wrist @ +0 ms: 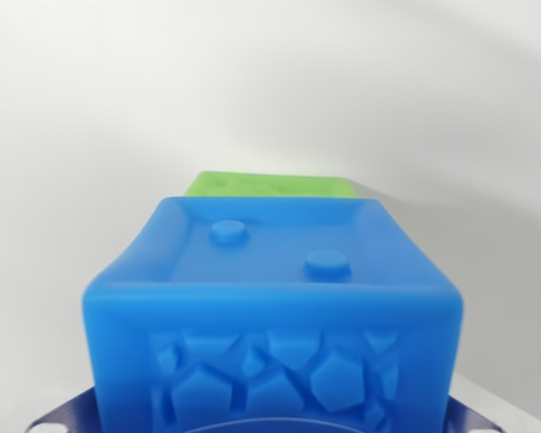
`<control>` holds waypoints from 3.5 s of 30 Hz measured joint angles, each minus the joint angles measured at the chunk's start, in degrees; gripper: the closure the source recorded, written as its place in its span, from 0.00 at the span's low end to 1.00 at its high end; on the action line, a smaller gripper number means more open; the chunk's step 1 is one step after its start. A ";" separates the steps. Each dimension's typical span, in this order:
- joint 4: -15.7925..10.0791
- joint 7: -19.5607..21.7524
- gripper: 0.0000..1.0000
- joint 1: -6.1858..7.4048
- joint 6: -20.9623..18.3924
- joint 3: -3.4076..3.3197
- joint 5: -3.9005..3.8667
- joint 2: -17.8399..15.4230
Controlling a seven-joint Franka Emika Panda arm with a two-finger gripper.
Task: Stack cube
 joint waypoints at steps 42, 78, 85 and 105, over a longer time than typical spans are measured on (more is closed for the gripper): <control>-0.29 1.04 0.00 0.54 -1.83 -0.92 -1.55 -2.35; 0.68 8.39 0.00 0.22 -23.25 -2.34 -11.72 -23.61; 2.41 9.02 0.00 0.21 -28.98 -2.21 -12.45 -27.64; 8.49 9.82 0.00 0.21 -41.97 -1.44 -13.02 -34.64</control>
